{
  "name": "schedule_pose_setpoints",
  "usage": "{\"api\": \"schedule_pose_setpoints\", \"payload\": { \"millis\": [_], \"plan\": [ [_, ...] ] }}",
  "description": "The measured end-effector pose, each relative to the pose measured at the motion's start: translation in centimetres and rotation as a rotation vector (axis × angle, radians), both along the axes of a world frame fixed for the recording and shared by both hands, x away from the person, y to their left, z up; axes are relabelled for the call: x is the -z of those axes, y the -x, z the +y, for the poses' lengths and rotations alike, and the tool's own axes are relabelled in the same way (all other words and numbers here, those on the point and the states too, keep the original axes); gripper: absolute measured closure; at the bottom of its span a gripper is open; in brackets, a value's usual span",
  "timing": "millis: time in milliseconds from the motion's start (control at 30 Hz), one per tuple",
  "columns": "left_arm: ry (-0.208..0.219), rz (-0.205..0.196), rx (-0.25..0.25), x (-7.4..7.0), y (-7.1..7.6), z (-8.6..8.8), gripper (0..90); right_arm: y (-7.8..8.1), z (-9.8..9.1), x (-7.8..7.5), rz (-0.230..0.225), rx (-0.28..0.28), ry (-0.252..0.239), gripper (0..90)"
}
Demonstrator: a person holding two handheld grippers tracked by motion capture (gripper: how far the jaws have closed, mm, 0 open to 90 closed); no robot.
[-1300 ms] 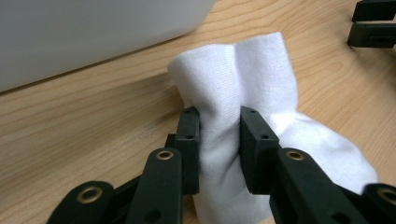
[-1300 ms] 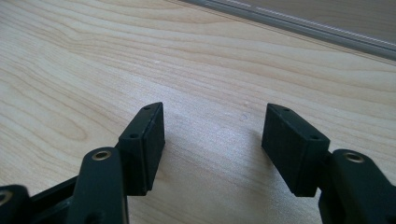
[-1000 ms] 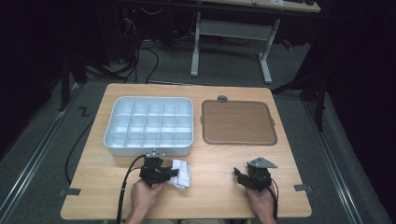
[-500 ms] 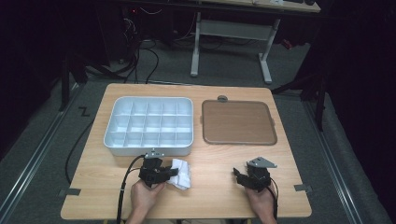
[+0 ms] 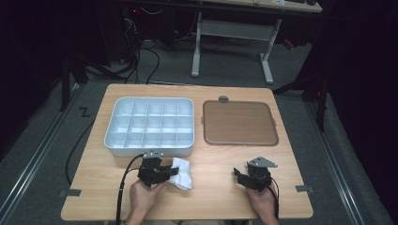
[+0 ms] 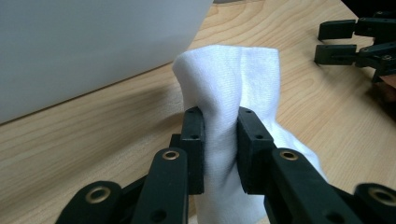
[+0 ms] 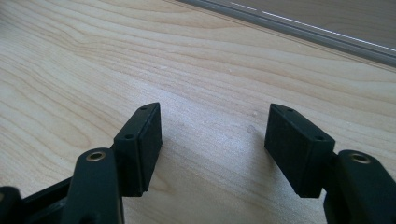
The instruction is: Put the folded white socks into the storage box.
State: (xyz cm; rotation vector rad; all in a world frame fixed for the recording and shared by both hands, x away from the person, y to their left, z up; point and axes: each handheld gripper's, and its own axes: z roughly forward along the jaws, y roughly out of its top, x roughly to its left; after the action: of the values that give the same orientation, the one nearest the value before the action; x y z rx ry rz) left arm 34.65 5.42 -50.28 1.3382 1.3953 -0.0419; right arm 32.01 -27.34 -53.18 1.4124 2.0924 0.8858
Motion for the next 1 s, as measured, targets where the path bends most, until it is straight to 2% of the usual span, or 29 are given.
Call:
{"api": "schedule_pose_setpoints", "payload": {
  "millis": [200,367,533,700,833,1000],
  "plan": [
    [-0.001,-0.008,0.004,-0.4,0.0,0.4,75.5,-0.1,0.0,0.0,-0.001,-0.001,0.002,37.1],
    [0.019,0.003,0.006,-0.8,0.1,0.7,75.6,-0.1,0.0,0.0,0.0,-0.001,0.001,37.1],
    [0.003,-0.008,0.019,-1.5,0.0,1.0,75.6,-0.1,0.0,0.0,0.0,-0.001,0.001,37.1],
    [0.029,-0.009,0.01,-2.2,0.1,1.6,75.6,-0.1,0.0,0.0,0.0,-0.001,0.001,37.1],
    [0.025,-0.008,0.017,-2.3,0.1,1.8,75.6,-0.1,0.0,0.0,-0.001,-0.002,0.002,37.1],
    [0.044,-0.001,0.016,-2.4,0.0,2.0,75.6,-0.1,0.0,0.0,-0.001,-0.001,0.002,37.1]
  ]
}}
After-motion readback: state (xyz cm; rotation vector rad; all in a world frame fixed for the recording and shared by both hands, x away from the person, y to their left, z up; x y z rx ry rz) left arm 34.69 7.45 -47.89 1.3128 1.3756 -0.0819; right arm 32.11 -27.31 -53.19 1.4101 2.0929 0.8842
